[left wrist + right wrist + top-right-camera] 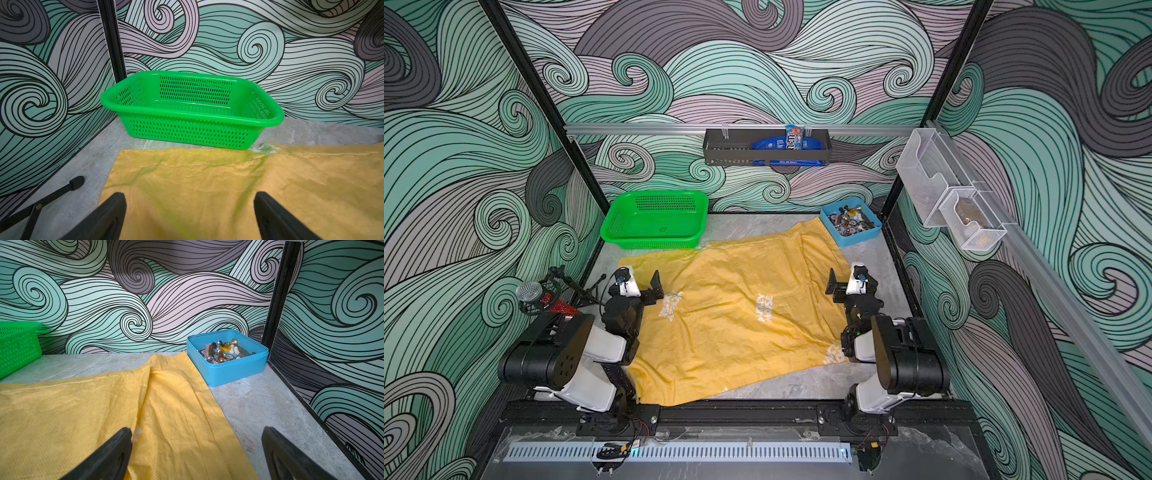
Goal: Roll up the pillowcase
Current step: Fold the pillowcase at the center of the board.
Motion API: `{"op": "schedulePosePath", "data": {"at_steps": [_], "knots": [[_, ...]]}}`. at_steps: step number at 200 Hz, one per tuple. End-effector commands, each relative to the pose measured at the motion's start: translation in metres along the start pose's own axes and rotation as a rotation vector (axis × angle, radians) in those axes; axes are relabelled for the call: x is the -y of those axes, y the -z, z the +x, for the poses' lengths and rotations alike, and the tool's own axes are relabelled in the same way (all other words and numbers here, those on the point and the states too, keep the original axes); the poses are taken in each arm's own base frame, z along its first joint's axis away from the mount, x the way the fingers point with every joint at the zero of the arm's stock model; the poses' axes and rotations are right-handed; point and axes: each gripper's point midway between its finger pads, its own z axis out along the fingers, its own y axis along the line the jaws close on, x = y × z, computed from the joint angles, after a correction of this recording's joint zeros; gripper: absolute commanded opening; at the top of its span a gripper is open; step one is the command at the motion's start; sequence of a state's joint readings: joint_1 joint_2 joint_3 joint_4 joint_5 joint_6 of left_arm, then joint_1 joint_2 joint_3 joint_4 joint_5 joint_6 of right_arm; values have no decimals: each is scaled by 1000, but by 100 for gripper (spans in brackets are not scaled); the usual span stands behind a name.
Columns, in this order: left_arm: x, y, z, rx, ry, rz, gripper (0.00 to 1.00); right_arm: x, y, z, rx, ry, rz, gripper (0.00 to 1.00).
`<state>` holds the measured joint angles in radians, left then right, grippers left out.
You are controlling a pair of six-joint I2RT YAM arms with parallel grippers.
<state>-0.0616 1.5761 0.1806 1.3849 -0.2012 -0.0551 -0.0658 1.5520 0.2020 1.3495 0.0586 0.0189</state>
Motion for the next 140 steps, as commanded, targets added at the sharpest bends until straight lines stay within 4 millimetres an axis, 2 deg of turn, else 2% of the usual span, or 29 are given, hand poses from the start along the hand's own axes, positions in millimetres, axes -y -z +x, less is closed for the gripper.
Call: {"op": "schedulePosePath", "data": {"at_steps": [1, 89, 109, 124, 128, 140], "knots": [[1, -4, -12, 40, 2, 3, 99, 0, -2, -6, 19, 9, 6, 100], [0, -4, -12, 38, 10, 1, 99, 0, -2, -5, 16, 7, 7, 100], [3, -3, -23, 49, 4, 16, 99, -1, -7, -9, -1, 8, 2, 100], [7, -1, -32, 44, -11, 37, 99, -8, -15, -17, -36, 23, -36, 100], [7, 0, -43, 64, -7, 38, 99, -11, -16, -18, -50, 31, -47, 100], [4, 0, -52, 48, 26, 18, 99, -19, -19, -28, -54, 54, -73, 100]]}}
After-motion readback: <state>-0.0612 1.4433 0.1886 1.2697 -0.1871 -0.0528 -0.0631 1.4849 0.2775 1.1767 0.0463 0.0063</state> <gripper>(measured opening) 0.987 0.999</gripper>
